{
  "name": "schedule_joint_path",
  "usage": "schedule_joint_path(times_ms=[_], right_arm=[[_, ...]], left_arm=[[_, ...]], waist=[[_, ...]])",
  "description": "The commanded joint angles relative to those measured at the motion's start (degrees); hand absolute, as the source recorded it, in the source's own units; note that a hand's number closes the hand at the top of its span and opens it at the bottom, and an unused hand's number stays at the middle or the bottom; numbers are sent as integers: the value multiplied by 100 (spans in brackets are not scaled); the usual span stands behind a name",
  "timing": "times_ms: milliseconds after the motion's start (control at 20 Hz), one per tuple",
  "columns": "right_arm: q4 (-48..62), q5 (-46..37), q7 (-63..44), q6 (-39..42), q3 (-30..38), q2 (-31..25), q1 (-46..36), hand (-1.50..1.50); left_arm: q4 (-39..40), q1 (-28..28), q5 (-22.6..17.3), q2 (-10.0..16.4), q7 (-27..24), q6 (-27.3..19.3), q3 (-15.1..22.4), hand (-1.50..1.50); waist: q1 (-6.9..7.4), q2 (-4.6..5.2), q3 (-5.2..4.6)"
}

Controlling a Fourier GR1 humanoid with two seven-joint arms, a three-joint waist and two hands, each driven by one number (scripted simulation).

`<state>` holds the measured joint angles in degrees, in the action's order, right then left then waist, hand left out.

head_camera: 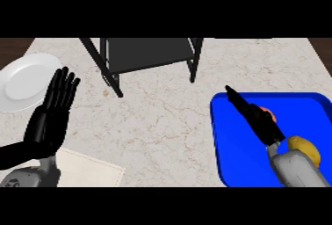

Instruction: Pick the squash from the tray and place it in the tiered shelf

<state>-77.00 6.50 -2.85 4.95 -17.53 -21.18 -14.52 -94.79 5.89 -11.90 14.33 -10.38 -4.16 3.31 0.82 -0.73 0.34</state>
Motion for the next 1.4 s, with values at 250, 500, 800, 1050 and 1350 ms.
schedule_joint_path(times_ms=[250,500,800,1050,1350], right_arm=[[301,-576,-684,-2376,2236,-1370,546,-150],[666,-333,-816,-3706,2992,-691,1107,-150],[-1271,-108,-252,-2944,2664,-483,2161,-150],[-2001,-192,-1832,-2300,2425,-1312,1771,-150],[-2191,-1241,-4091,-1686,1372,-2486,1471,-150]], left_arm=[[1015,-1053,574,641,866,-61,14,0],[1157,-1037,637,472,1123,156,459,0],[1777,-292,974,165,1343,137,662,0],[1443,-800,834,448,1129,477,519,0],[1681,-490,949,215,1187,361,662,0]], waist=[[-878,58,-58],[-504,63,-19],[-231,60,-41],[-95,55,-44],[29,96,-89]])
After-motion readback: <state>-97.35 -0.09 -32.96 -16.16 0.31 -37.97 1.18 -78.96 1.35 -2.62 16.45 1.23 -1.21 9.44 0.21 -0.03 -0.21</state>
